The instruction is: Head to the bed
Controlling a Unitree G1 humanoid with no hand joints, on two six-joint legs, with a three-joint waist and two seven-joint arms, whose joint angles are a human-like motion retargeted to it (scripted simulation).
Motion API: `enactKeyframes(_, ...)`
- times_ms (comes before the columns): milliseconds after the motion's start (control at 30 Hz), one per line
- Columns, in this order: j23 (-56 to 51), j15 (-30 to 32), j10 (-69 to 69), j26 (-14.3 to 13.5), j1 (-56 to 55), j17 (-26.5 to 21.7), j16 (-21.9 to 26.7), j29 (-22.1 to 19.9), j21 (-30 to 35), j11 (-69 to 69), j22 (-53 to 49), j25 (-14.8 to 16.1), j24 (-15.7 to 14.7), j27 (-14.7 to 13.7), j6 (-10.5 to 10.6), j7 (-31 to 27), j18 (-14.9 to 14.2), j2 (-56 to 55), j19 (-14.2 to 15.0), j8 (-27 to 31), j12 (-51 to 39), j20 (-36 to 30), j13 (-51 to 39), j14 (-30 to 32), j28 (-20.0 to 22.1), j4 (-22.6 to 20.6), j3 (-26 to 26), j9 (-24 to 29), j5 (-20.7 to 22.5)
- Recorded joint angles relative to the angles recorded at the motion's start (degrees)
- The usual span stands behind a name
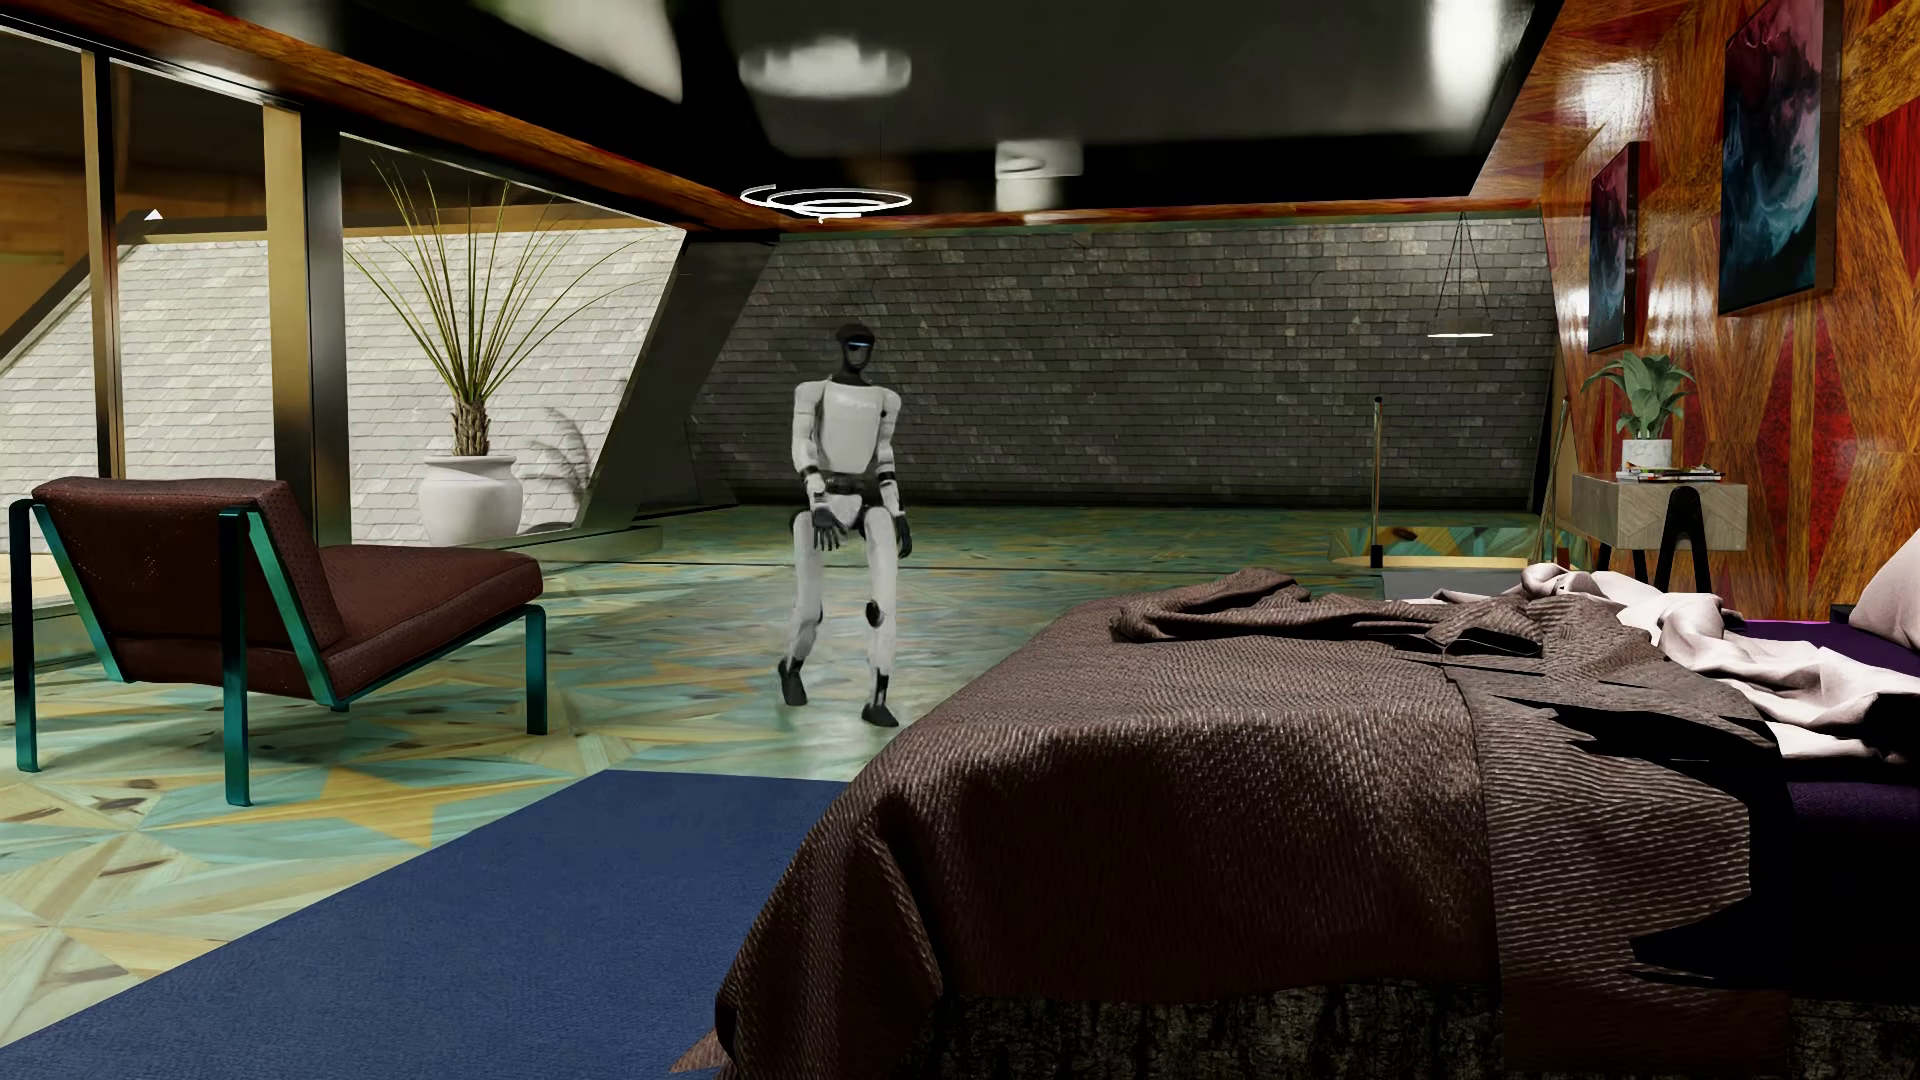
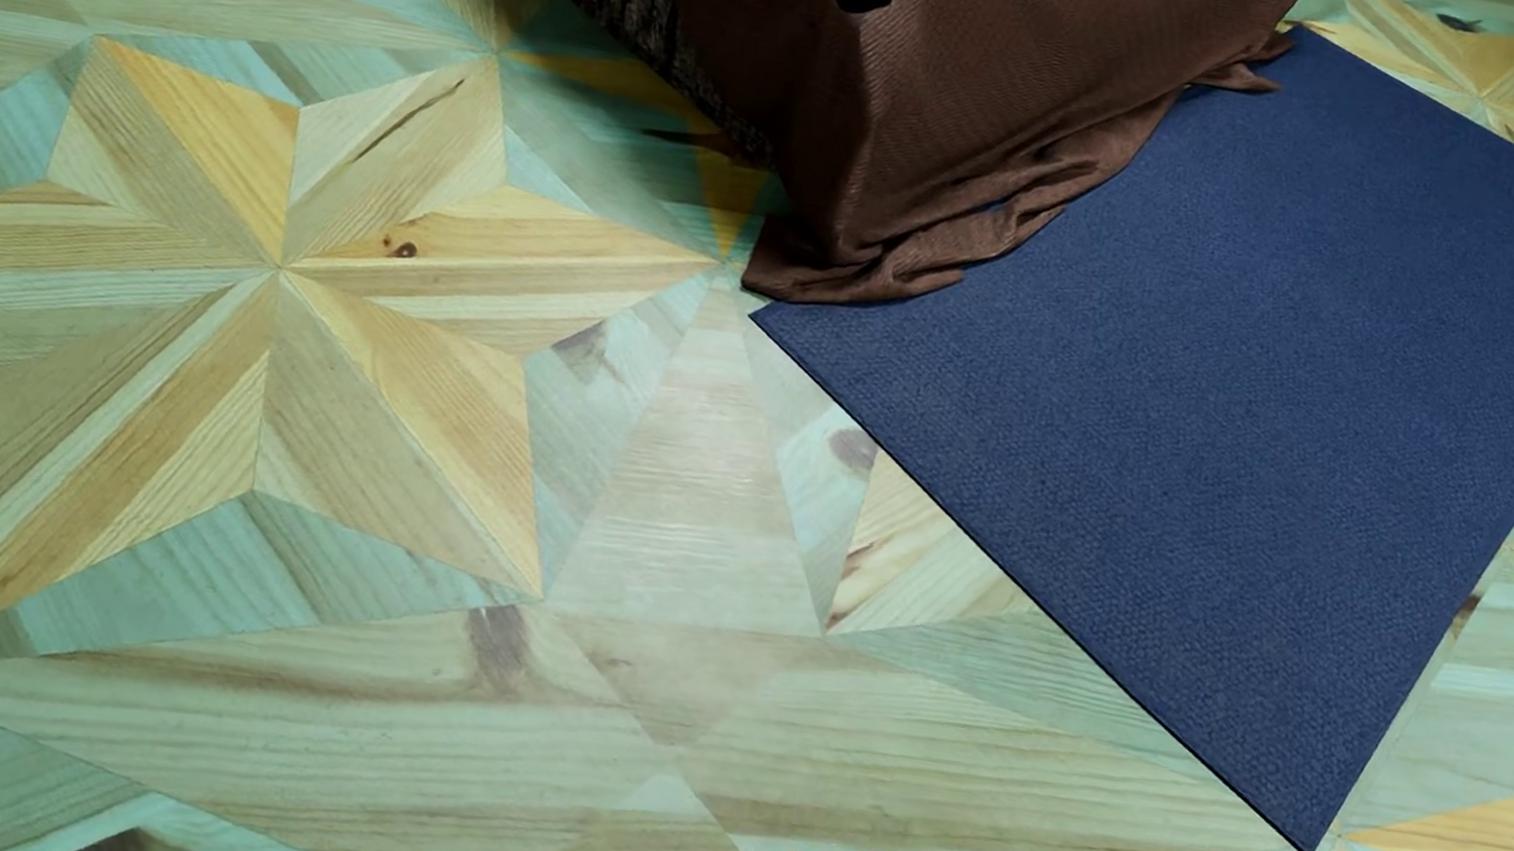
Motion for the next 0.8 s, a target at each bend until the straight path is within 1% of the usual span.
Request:
enactKeyframes(33, 3.79, 4.99, -0.19, -0.31, 1.95, -0.48, -1.28, 5.38, 3.17, 8.64, -1.06, -2.27, -0.54, 0.83, -0.92, 1.82, 0.29, -4.06, 6.29, -0.64, -0.81, 1.54, -0.40, -1.79, -0.29, -0.44, 0.51, 0.21, -2.26)
enactKeyframes(67, 5.48, 8.53, -0.11, -1.20, 3.87, -1.96, -2.31, 9.33, 6.69, 17.61, -1.80, -5.34, -0.70, 0.96, -1.82, 3.87, 0.64, -8.65, 10.20, -1.76, -1.35, 2.22, -1.03, -3.59, -0.49, -1.13, 0.84, 0.48, -5.30)
enactKeyframes(100, 4.51, 9.01, -0.26, -1.96, 6.13, -3.74, -2.77, 9.63, 8.62, 25.64, -2.02, -7.50, -0.10, 1.69, -2.72, 5.76, 1.04, -13.19, 11.41, -2.49, -2.26, 2.08, -1.05, -5.31, -0.52, -2.08, 0.91, 0.77, -8.29)
enactKeyframes(133, 1.41, 7.46, -0.25, -2.11, 8.46, -5.37, -2.77, 7.00, 7.90, 31.90, -1.52, -7.46, 1.16, 3.30, -3.57, 7.33, 1.54, -17.74, 11.43, -2.16, -3.74, 1.30, -0.10, -6.92, -0.40, -3.30, 0.75, 1.09, -10.06)
enactKeyframes(167, -2.74, 5.26, -0.13, -2.91, 10.87, -6.46, -2.36, 3.67, 5.33, 35.74, 0.70, -5.22, 2.68, 4.68, -4.30, 8.45, 2.03, -21.80, 10.54, -1.69, -4.78, 0.37, 1.78, -8.54, 0.64, -4.52, 0.42, 1.40, -11.31)
enactKeyframes(200, -6.69, 0.73, 0.08, -3.45, 13.39, -7.72, -1.59, 1.59, 2.14, 37.17, 4.21, -1.41, 4.00, 4.34, -4.84, 9.16, 2.37, -25.33, 9.57, -1.02, -6.77, -0.12, 4.05, -10.22, 1.17, -5.62, -0.12, 1.67, -12.18)
enactKeyframes(233, -9.87, -5.19, 0.30, -3.14, 15.98, -8.52, -1.06, 1.32, -0.98, 36.21, 6.92, 2.70, 5.25, 3.16, -5.20, 9.61, 2.56, -28.44, 7.71, -0.12, -8.82, -0.53, 6.01, -11.89, 0.91, -6.59, -0.90, 1.91, -12.60)
enactKeyframes(267, -12.15, -10.52, 0.19, -2.81, 18.65, -9.00, -0.55, 1.92, -3.65, 33.27, 8.42, 6.41, 6.38, 1.75, -5.38, 9.81, 2.73, -31.18, 5.31, 0.59, -10.53, -0.93, 7.49, -13.35, 0.41, -7.38, -1.87, 2.10, -12.73)
enactKeyframes(300, -13.60, -13.13, -0.33, -3.08, 21.29, -9.39, -0.01, 2.37, -5.35, 28.21, 8.73, 8.87, 7.25, 0.71, -5.40, 9.83, 2.86, -33.48, 3.06, 1.10, -11.87, -1.38, 8.44, -14.45, 0.24, -7.99, -2.95, 2.20, -12.28)
enactKeyframes(333, -14.40, -14.68, -1.12, -4.04, 23.75, -9.87, 0.57, 2.23, -5.90, 21.39, 8.22, 9.63, 7.77, 0.25, -5.27, 9.74, 2.92, -35.24, 1.68, 1.52, -12.90, -1.91, 9.00, -15.23, 0.61, -8.47, -4.05, 2.21, -11.44)
enactKeyframes(367, -14.89, -14.41, -2.32, -4.99, 26.14, -10.15, 1.15, 1.84, -5.82, 13.54, 7.24, 9.05, 8.00, 0.29, -5.03, 9.53, 2.90, -36.54, 1.25, 1.61, -14.07, -2.57, 9.57, -15.75, 0.97, -8.88, -5.09, 2.09, -10.66)
enactKeyframes(400, -14.89, -11.24, -3.83, -6.09, 28.51, -10.11, 1.83, 1.63, -5.75, 5.03, 6.20, 8.33, 7.99, 0.52, -4.72, 9.16, 2.81, -37.48, 0.93, 1.27, -14.82, -3.38, 10.14, -16.23, 1.38, -9.37, -6.03, 1.87, -10.02)
enactKeyframes(467, -13.22, -8.33, -7.07, -7.68, 32.92, -8.61, 3.15, 1.62, -6.39, -12.39, 4.50, 8.29, 7.40, 1.07, -3.93, 7.90, 2.52, -37.71, 1.39, 0.11, -15.99, -5.05, 11.30, -16.75, 1.51, -10.32, -7.60, 1.20, -8.80)
enactKeyframes(500, -11.68, -7.53, -8.18, -7.74, 34.82, -7.41, 3.57, 1.30, -6.83, -19.52, 4.10, 8.22, 6.73, 1.58, -3.46, 6.97, 2.33, -37.46, 1.12, 0.35, -16.76, -5.99, 11.92, -16.97, 1.47, -10.72, -8.24, 0.85, -8.06)
enactKeyframes(533, -9.76, -7.42, -8.83, -7.34, 36.54, -6.43, 3.69, 0.78, -7.27, -23.54, 4.11, 7.84, 6.09, 2.14, -2.94, 5.87, 2.07, -37.40, 2.65, 0.68, -17.48, -6.80, 12.74, -17.31, 1.53, -11.02, -8.75, 0.53, -7.50)
enactKeyframes(567, -7.31, -5.53, -9.11, -6.67, 38.60, -5.28, 3.63, 0.27, -7.59, -23.67, 4.35, 7.21, 5.57, 2.93, -2.31, 4.59, 1.76, -37.37, 3.65, 1.69, -17.93, -7.52, 13.57, -17.44, 1.52, -11.09, -9.22, 0.27, -6.79)
enactKeyframes(600, -4.32, -1.21, -9.10, -6.04, 40.46, -4.00, 3.48, 0.09, -7.71, -21.55, 4.53, 6.32, 5.20, 3.81, -1.54, 3.37, 1.35, -37.18, -0.30, 2.88, -17.92, -8.21, 14.24, -16.45, 1.32, -10.67, -9.66, 0.04, -5.60)
enactKeyframes(633, -0.97, 3.29, -8.65, -5.60, 42.23, -2.74, 3.37, 0.36, -7.60, -20.62, 4.42, 5.13, 4.87, 4.57, -0.52, 2.37, 0.50, -35.84, -1.81, 3.45, -17.29, -8.77, 14.63, -14.84, 1.13, -9.75, -9.98, -0.20, -4.53)
enactKeyframes(667, 2.27, 4.85, -7.21, -5.31, 43.45, -1.60, 3.27, 0.83, -7.59, -19.48, 4.03, 3.87, 4.43, 5.14, 0.79, 1.59, -0.83, -34.39, -1.10, 2.87, -15.92, -9.03, 14.67, -12.02, 1.11, -8.47, -10.11, -0.39, -3.67)
enactKeyframes(700, 4.72, 3.51, -4.43, -5.09, 43.70, -0.54, 3.14, 1.08, -8.32, -18.04, 3.54, 3.18, 3.87, 5.49, 2.31, 0.93, -2.60, -33.16, -2.64, 2.30, -13.92, -9.12, 14.51, -7.82, 1.00, -6.98, -10.14, -0.48, -2.33)
enactKeyframes(733, 5.83, 1.34, 0.62, -5.03, 42.38, 0.44, 3.12, 0.82, -10.13, -16.48, 3.15, 3.43, 3.46, 5.45, 3.81, 0.43, -5.83, -31.96, -4.30, 1.64, -11.71, -9.61, 14.40, -1.90, 0.17, -5.28, -10.15, -0.41, -0.99)
enactKeyframes(767, 5.51, -1.12, 8.50, -5.34, 39.11, 1.40, 3.62, 0.10, -12.47, -14.95, 2.87, 4.22, 3.55, 4.80, 5.14, -0.34, -8.34, -30.83, -5.48, 0.66, -9.82, -11.02, 14.44, 4.29, -1.91, -3.45, -10.19, -0.11, 0.14)
enactKeyframes(800, 4.86, -3.62, 18.85, -6.31, 34.31, 2.14, 5.10, -0.75, -14.61, -13.42, 2.44, 4.88, 4.24, 3.24, 6.30, -0.94, -11.44, -29.69, -5.80, -0.55, -8.50, -13.36, 13.95, 10.78, -5.30, -1.37, -10.28, 0.39, 0.99)
